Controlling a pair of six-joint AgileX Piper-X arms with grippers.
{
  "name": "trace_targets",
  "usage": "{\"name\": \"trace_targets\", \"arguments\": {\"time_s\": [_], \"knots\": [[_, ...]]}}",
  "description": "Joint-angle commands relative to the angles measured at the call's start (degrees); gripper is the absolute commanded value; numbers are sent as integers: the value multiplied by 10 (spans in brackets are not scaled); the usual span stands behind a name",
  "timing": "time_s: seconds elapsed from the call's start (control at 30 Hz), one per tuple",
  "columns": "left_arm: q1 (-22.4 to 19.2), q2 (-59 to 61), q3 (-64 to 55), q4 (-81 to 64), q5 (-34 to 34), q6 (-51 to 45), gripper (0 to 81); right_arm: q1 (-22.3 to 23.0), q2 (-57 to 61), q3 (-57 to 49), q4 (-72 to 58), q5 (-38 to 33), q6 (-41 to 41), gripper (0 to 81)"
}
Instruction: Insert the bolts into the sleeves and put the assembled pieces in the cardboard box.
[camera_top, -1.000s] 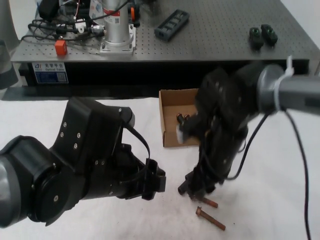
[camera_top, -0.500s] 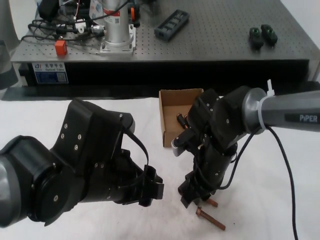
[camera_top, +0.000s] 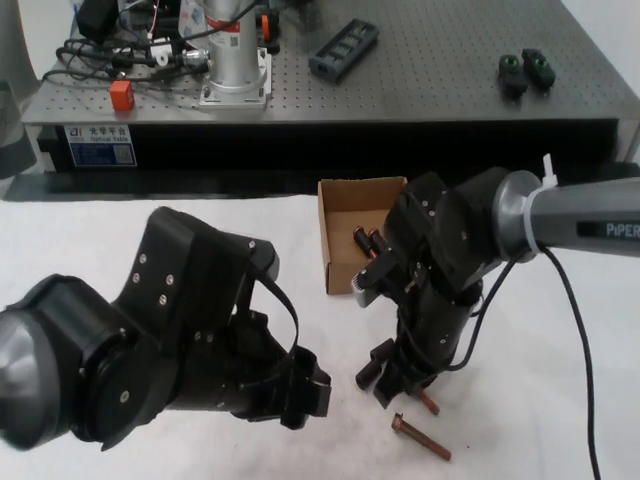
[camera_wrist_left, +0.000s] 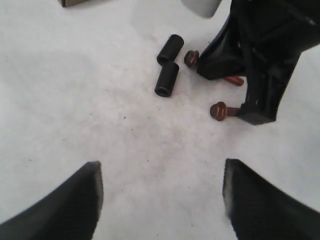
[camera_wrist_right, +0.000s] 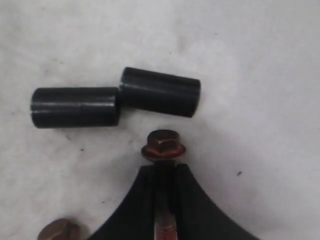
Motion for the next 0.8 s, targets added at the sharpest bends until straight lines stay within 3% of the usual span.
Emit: {"name": "trace_targets", "arguments": {"time_s": [0.0, 0.23, 0.47, 0.7, 0.77], "knots": [[1, 17, -21, 0, 19, 20, 473, -14, -28, 1, 1, 1, 2, 11], [-13, 140, -178, 115, 26, 144, 428, -70, -170, 50, 9, -25, 31, 11], [-48, 298, -375, 271, -43, 275, 428, -98, -307, 139, 20, -52, 85, 11], [-54, 401, -493, 325, -71, 309, 424, -101, -389, 206, 45, -52, 95, 11], [-54, 414, -507, 337, -72, 310, 386, -101, -405, 218, 45, -52, 98, 11]]}}
